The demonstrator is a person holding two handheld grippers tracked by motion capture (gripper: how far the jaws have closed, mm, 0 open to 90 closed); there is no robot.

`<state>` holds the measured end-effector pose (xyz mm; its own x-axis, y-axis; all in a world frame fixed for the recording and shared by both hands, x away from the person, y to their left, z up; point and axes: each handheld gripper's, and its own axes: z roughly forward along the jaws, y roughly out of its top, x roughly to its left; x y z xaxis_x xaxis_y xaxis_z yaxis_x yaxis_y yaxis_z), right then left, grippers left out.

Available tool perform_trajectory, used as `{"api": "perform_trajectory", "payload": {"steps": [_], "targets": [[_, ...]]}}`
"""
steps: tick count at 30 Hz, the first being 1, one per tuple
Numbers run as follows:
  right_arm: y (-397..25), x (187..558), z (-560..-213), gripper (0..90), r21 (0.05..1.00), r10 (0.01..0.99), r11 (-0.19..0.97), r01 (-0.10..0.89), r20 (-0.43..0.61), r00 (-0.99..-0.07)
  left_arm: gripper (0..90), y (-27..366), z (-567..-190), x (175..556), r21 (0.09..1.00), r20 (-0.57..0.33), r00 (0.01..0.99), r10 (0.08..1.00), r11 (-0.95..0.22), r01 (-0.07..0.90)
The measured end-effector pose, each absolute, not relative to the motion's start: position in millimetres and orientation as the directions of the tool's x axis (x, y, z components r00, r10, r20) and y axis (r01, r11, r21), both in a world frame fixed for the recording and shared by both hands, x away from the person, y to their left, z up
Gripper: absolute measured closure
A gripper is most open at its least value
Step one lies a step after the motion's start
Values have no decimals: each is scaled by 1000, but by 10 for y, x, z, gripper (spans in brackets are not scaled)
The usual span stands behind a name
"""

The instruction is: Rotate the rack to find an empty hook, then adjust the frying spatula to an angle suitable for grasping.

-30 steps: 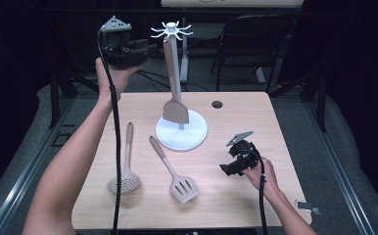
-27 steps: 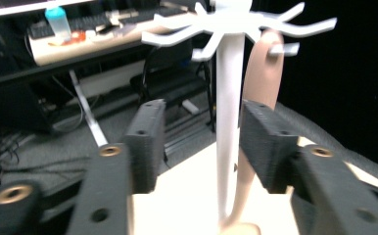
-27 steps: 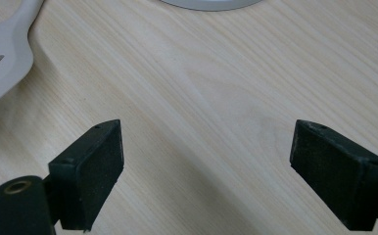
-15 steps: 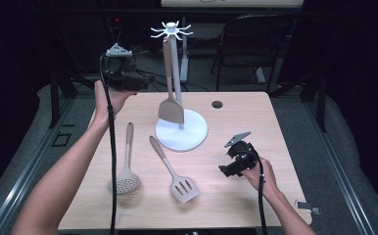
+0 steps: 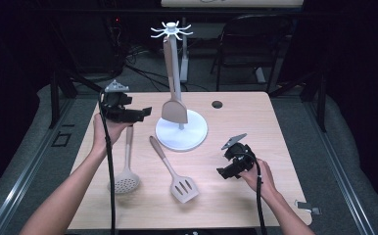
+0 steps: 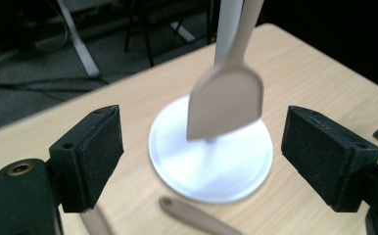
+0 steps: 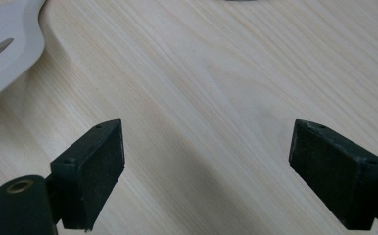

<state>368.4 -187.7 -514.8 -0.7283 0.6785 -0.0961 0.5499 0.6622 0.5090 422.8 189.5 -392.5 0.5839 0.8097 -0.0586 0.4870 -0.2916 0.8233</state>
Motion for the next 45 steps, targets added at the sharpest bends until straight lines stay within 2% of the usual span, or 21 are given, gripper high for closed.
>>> {"api": "perform_trajectory", "payload": {"steps": [10, 15, 23, 27, 34, 37, 45], "targets": [[-1825, 3680, -5190, 129, 502, 673, 666, 552, -86, -734, 122, 1996, -4541, 4066, 764, -123, 561, 818, -283, 579], [-1804, 3677, -5206, 132, 489, 664, 677, 551, -83, -743, 103, 1964, -4742, 4009, 742, -103, 554, 826, -307, 596], [-1775, 3667, -5224, 132, 487, 665, 676, 553, -80, -743, 72, 1947, -4842, 3927, 728, -78, 574, 815, -347, 591], [-1760, 3671, -5232, 140, 487, 664, 677, 551, -82, -743, 66, 1993, -4902, 3908, 719, -112, 570, 814, -329, 612], [-1720, 3675, -5261, 206, 460, 669, 694, 553, -128, -732, 25, 2014, -4951, 3913, 718, -159, 535, 830, -275, 640], [-1696, 3660, -5256, 288, 454, 669, 699, 553, -139, -730, 9, 1992, -4974, 3918, 708, -174, 534, 827, -272, 652], [-1591, 3569, -5232, 745, 487, 622, 710, 508, -98, -777, 14, 1919, -4997, 3832, 730, -114, 527, 842, -289, 620]]}}
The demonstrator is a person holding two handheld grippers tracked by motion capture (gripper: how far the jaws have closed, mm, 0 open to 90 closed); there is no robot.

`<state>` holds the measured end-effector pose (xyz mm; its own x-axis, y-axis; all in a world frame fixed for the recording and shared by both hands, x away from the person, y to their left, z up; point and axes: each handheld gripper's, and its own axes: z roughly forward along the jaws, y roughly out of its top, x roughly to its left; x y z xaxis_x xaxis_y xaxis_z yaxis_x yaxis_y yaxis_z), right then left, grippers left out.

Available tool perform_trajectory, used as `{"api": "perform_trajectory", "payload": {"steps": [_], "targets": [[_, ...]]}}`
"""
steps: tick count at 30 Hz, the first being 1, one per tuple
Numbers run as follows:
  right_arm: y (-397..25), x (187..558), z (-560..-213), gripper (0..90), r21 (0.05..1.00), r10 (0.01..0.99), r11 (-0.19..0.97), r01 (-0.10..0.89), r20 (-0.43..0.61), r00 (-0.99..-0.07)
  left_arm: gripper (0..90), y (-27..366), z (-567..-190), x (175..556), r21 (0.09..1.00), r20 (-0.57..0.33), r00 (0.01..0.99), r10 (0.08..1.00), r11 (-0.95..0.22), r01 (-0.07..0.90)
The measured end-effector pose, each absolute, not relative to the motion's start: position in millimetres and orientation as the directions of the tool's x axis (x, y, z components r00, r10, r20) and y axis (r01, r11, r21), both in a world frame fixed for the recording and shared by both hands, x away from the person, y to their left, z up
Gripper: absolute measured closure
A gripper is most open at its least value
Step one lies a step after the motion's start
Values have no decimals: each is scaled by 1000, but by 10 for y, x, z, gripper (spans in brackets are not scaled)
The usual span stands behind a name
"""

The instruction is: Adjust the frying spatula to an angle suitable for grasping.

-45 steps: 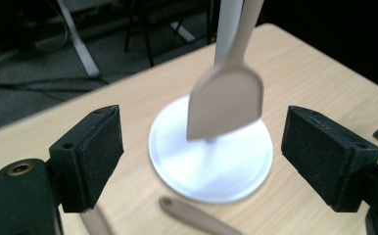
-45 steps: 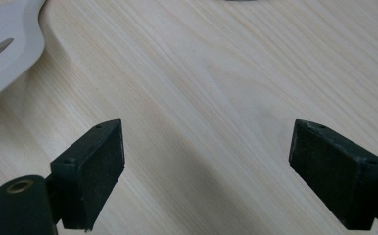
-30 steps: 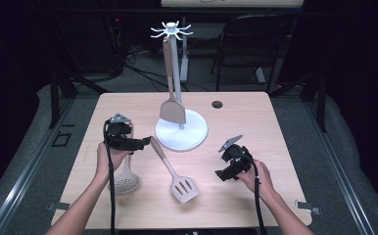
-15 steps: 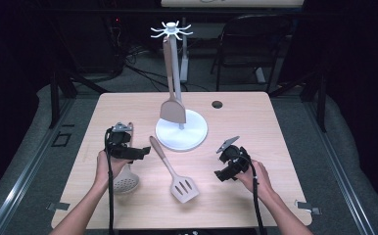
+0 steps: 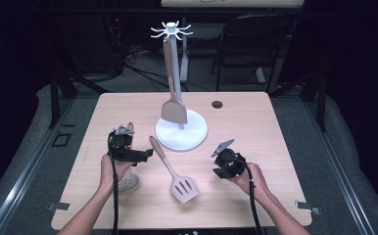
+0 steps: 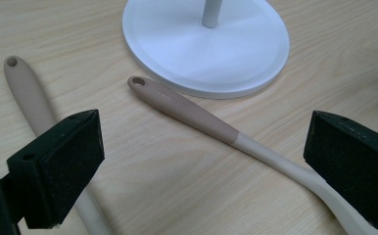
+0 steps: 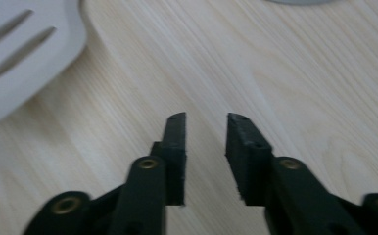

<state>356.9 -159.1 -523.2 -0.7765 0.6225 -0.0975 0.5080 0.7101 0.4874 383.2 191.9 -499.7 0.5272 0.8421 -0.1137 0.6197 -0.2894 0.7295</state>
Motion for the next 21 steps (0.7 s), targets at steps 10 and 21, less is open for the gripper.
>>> {"api": "perform_trajectory", "payload": {"steps": [10, 21], "targets": [[-1346, 3460, -5163, 900, 524, 578, 701, 484, -20, -816, 14, 1910, -5030, 3836, 715, -158, 510, 846, -258, 650], [-1045, 3326, -5160, 900, 544, 501, 714, 441, 43, -864, 9, 1928, -5078, 3887, 696, -152, 489, 859, -258, 670]]}}
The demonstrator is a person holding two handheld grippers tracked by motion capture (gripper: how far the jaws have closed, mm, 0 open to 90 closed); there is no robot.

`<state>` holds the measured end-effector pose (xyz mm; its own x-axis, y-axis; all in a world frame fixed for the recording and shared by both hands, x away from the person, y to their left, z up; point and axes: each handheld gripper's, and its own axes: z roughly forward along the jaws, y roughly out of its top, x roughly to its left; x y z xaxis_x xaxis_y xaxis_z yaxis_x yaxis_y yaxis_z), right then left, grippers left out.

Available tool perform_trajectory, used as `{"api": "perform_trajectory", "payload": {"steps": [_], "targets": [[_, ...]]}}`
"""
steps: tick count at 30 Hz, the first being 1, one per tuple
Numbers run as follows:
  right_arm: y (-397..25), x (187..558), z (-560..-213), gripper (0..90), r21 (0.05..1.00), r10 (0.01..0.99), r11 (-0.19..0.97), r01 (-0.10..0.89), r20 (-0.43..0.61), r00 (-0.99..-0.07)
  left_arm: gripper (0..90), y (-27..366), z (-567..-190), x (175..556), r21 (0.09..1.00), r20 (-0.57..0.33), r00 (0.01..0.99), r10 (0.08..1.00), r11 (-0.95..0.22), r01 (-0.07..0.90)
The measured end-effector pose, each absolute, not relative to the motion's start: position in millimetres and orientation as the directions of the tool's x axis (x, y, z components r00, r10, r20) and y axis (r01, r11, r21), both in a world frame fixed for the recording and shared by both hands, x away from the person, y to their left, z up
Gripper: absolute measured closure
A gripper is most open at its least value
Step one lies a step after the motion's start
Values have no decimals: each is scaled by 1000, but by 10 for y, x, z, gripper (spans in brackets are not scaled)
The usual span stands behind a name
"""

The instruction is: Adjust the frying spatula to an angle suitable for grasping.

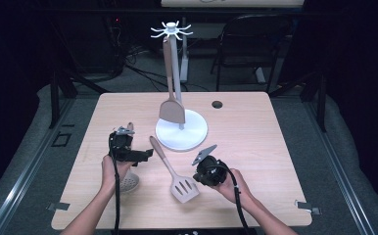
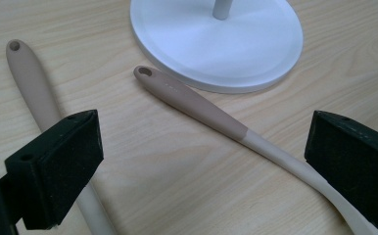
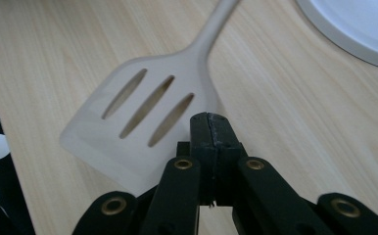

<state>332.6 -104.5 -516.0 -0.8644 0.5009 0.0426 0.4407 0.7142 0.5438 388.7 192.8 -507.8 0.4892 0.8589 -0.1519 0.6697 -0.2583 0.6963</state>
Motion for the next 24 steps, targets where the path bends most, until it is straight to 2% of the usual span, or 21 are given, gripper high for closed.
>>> {"api": "perform_trajectory", "payload": {"steps": [12, 24], "targets": [[-801, 3133, -5182, 900, 522, 413, 759, 389, 75, -908, 8, 1899, -5112, 3890, 679, -150, 494, 857, -274, 681], [-761, 3122, -5292, 900, 481, 396, 787, 385, 84, -914, 8, 1863, -5146, 3897, 667, -151, 503, 851, -288, 687]]}}
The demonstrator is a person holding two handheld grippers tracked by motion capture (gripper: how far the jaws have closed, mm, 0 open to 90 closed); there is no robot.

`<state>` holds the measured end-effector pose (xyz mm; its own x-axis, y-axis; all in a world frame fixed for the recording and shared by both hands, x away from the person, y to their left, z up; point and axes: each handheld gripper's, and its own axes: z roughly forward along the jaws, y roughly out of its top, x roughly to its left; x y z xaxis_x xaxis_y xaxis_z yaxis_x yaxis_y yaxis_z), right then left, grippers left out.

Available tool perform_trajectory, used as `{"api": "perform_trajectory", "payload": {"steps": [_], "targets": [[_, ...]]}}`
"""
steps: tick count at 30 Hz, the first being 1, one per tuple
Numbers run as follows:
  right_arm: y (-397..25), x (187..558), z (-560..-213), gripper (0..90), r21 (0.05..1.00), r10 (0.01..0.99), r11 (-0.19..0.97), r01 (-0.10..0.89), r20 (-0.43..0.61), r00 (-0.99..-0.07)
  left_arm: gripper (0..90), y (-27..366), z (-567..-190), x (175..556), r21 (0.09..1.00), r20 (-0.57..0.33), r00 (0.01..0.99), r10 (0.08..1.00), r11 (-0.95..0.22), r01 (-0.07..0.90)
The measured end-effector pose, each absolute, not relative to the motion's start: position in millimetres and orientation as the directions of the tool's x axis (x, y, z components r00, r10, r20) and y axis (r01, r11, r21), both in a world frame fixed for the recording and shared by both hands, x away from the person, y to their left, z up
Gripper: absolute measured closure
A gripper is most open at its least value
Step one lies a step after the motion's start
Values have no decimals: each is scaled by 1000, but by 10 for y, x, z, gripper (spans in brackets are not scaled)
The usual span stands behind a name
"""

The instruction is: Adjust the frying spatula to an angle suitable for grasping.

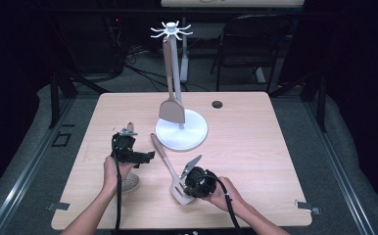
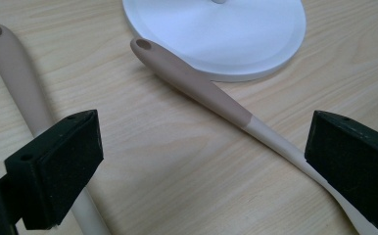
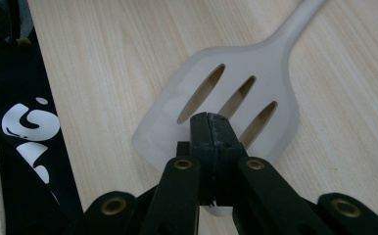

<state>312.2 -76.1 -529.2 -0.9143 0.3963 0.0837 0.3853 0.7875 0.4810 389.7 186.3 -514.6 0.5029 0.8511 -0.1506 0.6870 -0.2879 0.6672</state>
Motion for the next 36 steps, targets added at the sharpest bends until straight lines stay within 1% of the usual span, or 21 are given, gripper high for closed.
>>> {"api": "perform_trajectory", "payload": {"steps": [7, 10, 12, 13, 27, 30, 36], "targets": [[-724, 3125, -5409, 897, 438, 389, 813, 384, 81, -918, 9, 1831, -5176, 3905, 660, -160, 509, 846, -292, 692], [-713, 3129, -5452, 898, 435, 391, 812, 390, 92, -916, 8, 1814, -5194, 3907, 656, -164, 511, 844, -293, 696], [-709, 3135, -5468, 900, 412, 387, 827, 384, 78, -919, 8, 1800, -5204, 3910, 650, -168, 514, 841, -298, 699], [-706, 3134, -5489, 900, 415, 392, 820, 393, 91, -915, 8, 1790, -5212, 3911, 650, -168, 515, 840, -299, 699], [-726, 3148, -5511, 900, 421, 389, 817, 394, 103, -916, 13, 1668, -5307, 3997, 629, -184, 522, 833, -308, 713], [-731, 3147, -5512, 900, 422, 388, 816, 394, 106, -916, 19, 1629, -5333, 4031, 620, -199, 527, 826, -310, 721], [-728, 3146, -5511, 900, 421, 383, 820, 388, 100, -918, 67, 1575, -5362, 4080, 613, -227, 526, 819, -300, 731]]}}
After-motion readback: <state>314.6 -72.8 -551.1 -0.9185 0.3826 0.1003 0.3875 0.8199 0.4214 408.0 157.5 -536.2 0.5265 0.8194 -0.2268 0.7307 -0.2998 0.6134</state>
